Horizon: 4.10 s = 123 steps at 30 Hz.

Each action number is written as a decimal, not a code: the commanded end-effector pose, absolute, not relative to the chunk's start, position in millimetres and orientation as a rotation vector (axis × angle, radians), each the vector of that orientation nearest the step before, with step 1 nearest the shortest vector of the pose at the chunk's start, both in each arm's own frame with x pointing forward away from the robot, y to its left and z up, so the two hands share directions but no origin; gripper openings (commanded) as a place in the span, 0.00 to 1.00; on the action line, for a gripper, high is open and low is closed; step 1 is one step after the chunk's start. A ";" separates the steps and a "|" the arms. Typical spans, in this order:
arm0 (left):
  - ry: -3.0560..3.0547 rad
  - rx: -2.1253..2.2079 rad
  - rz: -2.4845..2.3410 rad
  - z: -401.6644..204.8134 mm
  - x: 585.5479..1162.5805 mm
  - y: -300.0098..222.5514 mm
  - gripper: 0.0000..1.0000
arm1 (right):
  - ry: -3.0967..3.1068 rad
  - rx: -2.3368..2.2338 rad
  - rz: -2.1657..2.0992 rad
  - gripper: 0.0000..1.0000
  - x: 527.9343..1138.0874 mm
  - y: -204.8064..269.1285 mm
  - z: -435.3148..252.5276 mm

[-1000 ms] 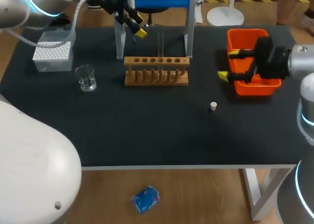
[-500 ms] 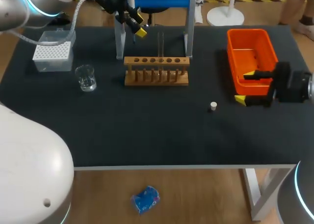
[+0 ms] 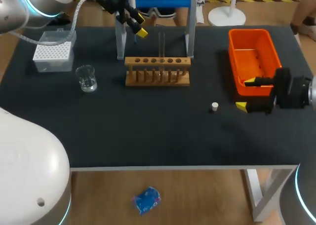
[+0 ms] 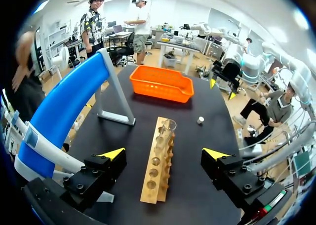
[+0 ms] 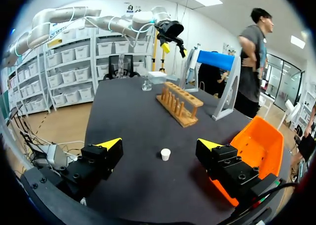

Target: Invert the test tube, pick up the pipette, mount the tip to pipette, aspirate from beaker and dispense into the tube, eject the tip, return the pipette, and cap with the stopper.

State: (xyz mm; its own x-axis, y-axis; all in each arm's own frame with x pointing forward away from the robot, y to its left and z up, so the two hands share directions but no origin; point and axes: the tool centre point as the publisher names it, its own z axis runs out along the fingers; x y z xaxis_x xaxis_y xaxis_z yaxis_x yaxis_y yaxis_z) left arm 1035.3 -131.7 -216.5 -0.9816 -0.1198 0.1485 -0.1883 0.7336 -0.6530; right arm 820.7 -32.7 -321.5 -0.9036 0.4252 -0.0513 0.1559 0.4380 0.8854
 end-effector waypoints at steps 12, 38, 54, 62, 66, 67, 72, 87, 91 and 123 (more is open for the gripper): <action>-2.833 0.252 1.079 -215.5 1035.8 -131.0 1.00 | 2.476 0.533 1.376 1.00 825.3 -15.9 -370.3; -2.833 0.252 1.079 -215.5 1035.8 -131.0 1.00 | 2.505 0.562 1.306 0.56 858.7 19.9 -413.3; -2.833 0.252 1.079 -215.5 1035.8 -131.0 1.00 | 2.517 0.579 1.292 0.50 874.3 24.9 -425.0; -2.833 0.252 1.079 -215.5 1035.8 -131.0 1.00 | 2.514 0.602 1.302 0.49 876.6 26.3 -426.1; -2.833 0.252 1.079 -215.5 1035.8 -131.0 1.00 | 2.511 0.606 1.304 0.48 878.2 27.1 -426.2; -2.833 0.252 1.079 -215.5 1035.8 -131.0 1.00 | 2.511 0.606 1.303 0.48 878.6 27.3 -426.3; -2.833 0.252 1.079 -215.5 1035.8 -131.0 1.00 | 2.513 0.609 1.300 0.47 879.3 27.4 -426.9; -2.833 0.252 1.079 -215.5 1035.8 -131.0 1.00 | 2.518 0.618 1.303 0.38 879.8 29.2 -432.0; -2.833 0.252 1.079 -215.5 1035.8 -131.0 1.00 | 2.517 0.616 1.306 0.38 879.8 30.2 -431.6; -2.833 0.252 1.079 -215.5 1035.8 -131.0 1.00 | 2.522 0.611 1.316 0.92 872.9 28.9 -426.5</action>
